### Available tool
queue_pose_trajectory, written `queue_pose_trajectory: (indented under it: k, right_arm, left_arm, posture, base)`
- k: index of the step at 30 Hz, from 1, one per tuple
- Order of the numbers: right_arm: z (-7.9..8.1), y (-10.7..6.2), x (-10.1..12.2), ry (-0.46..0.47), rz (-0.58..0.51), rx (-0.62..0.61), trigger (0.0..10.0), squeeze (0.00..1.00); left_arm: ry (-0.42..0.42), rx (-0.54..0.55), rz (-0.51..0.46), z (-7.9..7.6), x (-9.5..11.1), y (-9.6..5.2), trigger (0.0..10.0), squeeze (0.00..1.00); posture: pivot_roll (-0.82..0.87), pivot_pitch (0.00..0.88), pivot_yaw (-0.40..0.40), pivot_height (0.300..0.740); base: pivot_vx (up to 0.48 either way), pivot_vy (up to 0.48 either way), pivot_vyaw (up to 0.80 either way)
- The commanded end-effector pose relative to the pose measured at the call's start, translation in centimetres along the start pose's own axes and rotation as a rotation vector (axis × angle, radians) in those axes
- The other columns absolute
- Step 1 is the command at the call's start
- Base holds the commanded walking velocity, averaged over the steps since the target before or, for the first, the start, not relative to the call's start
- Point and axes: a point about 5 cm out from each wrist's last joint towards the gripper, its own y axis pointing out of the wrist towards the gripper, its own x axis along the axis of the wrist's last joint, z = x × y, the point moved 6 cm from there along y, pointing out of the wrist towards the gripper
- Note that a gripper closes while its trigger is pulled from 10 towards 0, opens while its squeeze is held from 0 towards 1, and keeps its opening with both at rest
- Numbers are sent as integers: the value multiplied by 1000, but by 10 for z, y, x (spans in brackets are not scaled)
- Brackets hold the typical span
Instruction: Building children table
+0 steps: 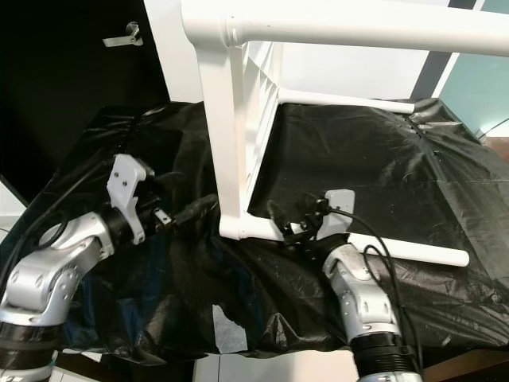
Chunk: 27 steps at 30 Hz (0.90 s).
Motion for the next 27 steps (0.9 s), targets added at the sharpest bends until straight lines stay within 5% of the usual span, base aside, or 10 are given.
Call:
queue_pose_trajectory:
  k: [1, 6, 11, 15, 19, 23, 27]
  right_arm:
    - [-8, -2, 1, 2, 5, -21, 10000, 0]
    - [-23, 0, 12, -29, -8, -52, 10000, 0]
    - [-35, 0, 16, -51, -8, -77, 10000, 0]
    - [-36, 1, 15, -57, 0, -73, 10000, 0]
    - [-39, 2, 16, -67, -2, -82, 10000, 0]
    - [-42, 2, 17, -75, -5, -89, 10000, 0]
    - [-45, 1, 18, -78, -3, -96, 10000, 0]
  left_arm:
    - [-14, 233, 5, 26, 1, 0, 10000, 0]
    - [-90, 337, -84, 31, 23, 8, 10000, 0]
    - [-81, 156, -93, -3, 29, 11, 10000, 0]
    - [-3, -44, -20, -22, 25, -11, 10000, 0]
    - [-20, 37, -44, -14, 34, 1, 10000, 0]
    - [-74, -76, -113, -41, 51, 6, 10000, 0]
    - [-89, -93, -109, -49, 52, 12, 10000, 0]
  posture:
    - [21, 0, -15, 740]
    - [18, 0, -17, 740]
    - [20, 0, -25, 740]
    - [33, 0, -33, 740]
    - [29, 0, -30, 740]
    - [30, 0, -30, 740]
    - [34, 0, -28, 740]
  base:
    - [0, 0, 0]
    - [0, 0, 0]
    - [0, 0, 0]
    - [0, 0, 0]
    - [0, 0, 0]
    - [0, 0, 0]
    - [0, 0, 0]
